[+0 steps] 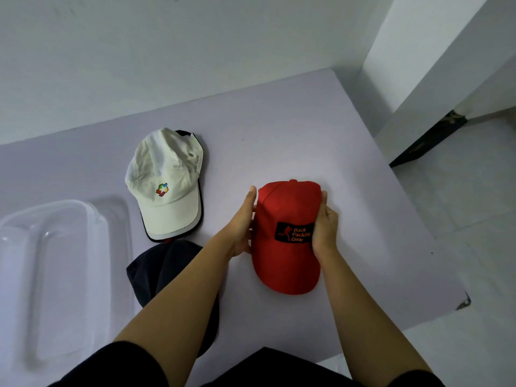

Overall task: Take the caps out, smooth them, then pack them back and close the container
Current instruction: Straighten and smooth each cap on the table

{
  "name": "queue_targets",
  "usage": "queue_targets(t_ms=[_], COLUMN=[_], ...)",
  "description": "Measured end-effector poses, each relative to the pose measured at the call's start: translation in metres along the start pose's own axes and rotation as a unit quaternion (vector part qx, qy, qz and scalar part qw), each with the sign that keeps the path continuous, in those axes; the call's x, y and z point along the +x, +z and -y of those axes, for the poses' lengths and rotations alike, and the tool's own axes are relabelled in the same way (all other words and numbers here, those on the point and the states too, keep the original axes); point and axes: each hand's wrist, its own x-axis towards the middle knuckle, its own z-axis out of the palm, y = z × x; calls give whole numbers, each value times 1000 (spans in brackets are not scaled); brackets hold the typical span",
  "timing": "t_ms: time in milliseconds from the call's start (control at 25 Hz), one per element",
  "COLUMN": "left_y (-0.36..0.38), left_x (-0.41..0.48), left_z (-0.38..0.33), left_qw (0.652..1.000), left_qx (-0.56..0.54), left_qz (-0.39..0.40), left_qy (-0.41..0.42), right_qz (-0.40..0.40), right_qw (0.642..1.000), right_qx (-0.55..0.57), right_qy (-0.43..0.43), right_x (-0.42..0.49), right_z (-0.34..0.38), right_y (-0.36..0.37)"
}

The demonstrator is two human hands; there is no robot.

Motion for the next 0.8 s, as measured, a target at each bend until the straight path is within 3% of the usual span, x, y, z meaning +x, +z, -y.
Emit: queue_targets(t_ms=[120, 240, 400, 440, 560, 640, 720, 800], left_y=[1, 1, -2, -3, -3, -6, -6, -4], left_x=[2, 9, 18, 18, 16, 18, 18, 16], left_z=[3, 5, 9, 9, 11, 13, 14, 14], left_qw=[999, 998, 964, 961, 989, 989, 989, 989], left_qx=[39, 31, 210, 210, 41, 4, -11, -18], left_qz=[10, 16, -104, -111, -5, 47, 56, 13], left_qy=[-7, 46, 124, 140, 145, 138, 137, 149], right_qz=[-16, -30, 19, 20, -8, -22, -8, 35], right_qw=[999, 997, 998, 998, 997, 996, 997, 999], right_qx=[-50, -63, -57, -56, -49, -50, -34, -8], right_qy=[-12, -11, -15, -21, -57, -71, -66, -29], right_x=[-4, -3, 0, 0, 0, 1, -1, 0], right_z=[0, -3, -9, -9, -8, -7, -5, -3], right_y=[1, 2, -1, -2, 1, 3, 5, 6])
